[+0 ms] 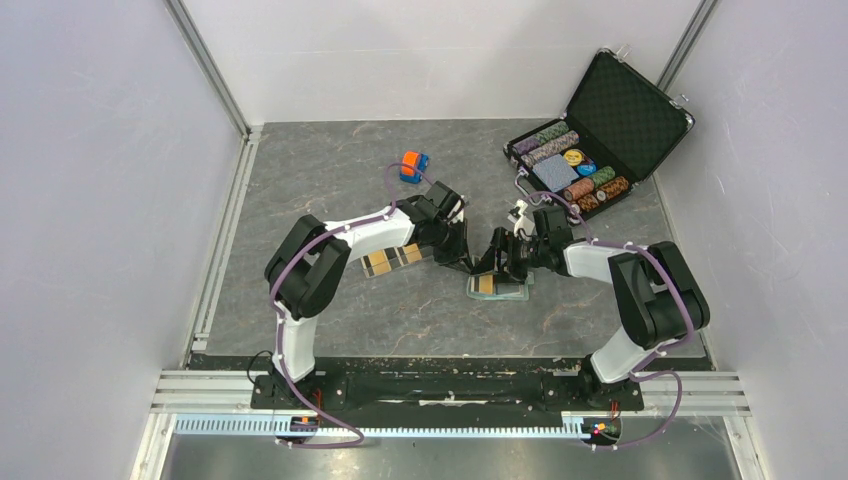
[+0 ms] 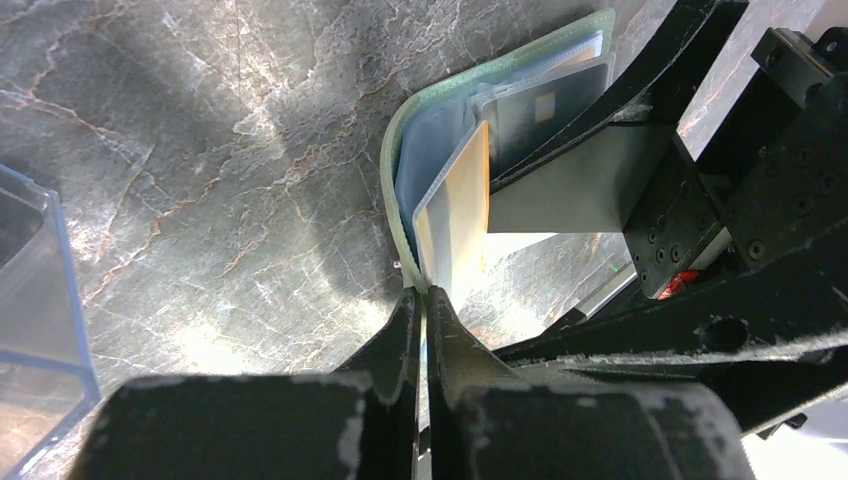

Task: Put the credit cards into the card holder
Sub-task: Insert the credit card into the card holder, then close the card holder at the center of the board.

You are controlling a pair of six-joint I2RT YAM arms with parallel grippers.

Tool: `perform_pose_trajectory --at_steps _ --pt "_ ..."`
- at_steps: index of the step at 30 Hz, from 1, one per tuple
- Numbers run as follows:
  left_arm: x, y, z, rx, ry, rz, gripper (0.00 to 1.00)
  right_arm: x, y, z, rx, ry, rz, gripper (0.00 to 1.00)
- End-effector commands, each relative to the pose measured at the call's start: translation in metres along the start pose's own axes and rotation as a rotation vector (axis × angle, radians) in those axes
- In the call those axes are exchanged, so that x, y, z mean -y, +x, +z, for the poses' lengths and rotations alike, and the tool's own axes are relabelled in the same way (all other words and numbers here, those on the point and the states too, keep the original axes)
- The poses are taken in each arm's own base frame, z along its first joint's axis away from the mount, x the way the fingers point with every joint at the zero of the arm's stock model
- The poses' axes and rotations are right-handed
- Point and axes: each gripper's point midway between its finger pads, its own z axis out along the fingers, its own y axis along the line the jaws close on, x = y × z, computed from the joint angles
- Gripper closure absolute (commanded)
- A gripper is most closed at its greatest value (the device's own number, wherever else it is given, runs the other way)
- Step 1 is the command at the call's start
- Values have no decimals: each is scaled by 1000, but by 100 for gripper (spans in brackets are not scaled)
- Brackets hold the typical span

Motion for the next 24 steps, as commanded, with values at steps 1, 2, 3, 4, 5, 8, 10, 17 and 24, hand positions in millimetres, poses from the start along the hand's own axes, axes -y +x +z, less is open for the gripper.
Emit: perform_pose_trajectory --at_steps 1,2,3,4,5,8,10,17,24 --pt "28 -2 -14 15 60 45 98 -16 -12 -2 31 -20 -65 25" --pt "27 -3 -17 18 52 44 98 -18 -13 -3 32 -20 -69 23" --pt "27 -5 -20 21 50 47 98 -19 -14 -5 33 -16 -71 22" --pt "27 -6 -24 26 44 49 98 -21 -16 -7 37 -10 -77 21" --pt "25 -7 -28 28 37 45 98 -21 -15 -9 32 2 -71 20" --pt "21 -10 -39 32 23 36 98 -25 -20 -14 42 22 -85 16" --pt "19 -11 -45 33 14 32 98 -25 -20 -16 41 30 -90 13" --pt "6 -11 -60 17 -39 34 98 -19 -23 -19 33 81 -119 9" --pt "-4 -7 -70 -12 -105 49 98 4 -25 -25 3 226 -182 10"
